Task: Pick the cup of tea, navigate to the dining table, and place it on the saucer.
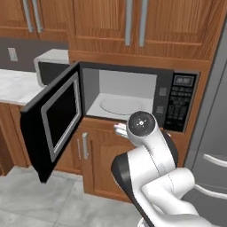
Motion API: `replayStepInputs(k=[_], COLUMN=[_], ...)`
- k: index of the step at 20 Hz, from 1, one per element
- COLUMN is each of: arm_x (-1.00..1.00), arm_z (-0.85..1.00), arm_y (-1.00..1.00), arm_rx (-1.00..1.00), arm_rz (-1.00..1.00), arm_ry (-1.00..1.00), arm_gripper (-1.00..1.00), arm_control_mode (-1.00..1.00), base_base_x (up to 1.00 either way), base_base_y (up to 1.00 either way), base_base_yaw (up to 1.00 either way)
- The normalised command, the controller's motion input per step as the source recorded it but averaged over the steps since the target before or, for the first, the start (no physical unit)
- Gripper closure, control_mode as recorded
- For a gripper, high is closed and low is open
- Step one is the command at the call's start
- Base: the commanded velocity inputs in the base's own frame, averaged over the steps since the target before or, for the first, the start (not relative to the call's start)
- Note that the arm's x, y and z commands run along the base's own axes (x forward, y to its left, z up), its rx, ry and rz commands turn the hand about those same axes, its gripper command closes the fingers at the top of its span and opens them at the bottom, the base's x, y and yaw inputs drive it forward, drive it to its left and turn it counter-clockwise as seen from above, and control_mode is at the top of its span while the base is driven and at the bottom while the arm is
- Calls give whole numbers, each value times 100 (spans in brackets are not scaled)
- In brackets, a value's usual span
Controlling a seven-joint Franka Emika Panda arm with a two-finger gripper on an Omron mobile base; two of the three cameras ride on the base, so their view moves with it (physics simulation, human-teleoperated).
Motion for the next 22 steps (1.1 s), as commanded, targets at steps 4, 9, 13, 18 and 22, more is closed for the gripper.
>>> replayStepInputs(k=[4,9,13,18,22], arm_x=[0,0,0,0,0], arm_z=[0,0,0,0,0], arm_y=[0,0,0,0,0], arm_rx=[0,0,0,0,0], arm_rz=[0,0,0,0,0], arm_ry=[0,0,0,0,0], arm_gripper=[100,100,100,100,100], arm_control_mode=[100,100,100,100,100], base_base_x=[-57,-62,-64,-66,-63], base_base_y=[-17,-13,-12,-12,-6], base_base_yaw=[44,47,48,50,51])
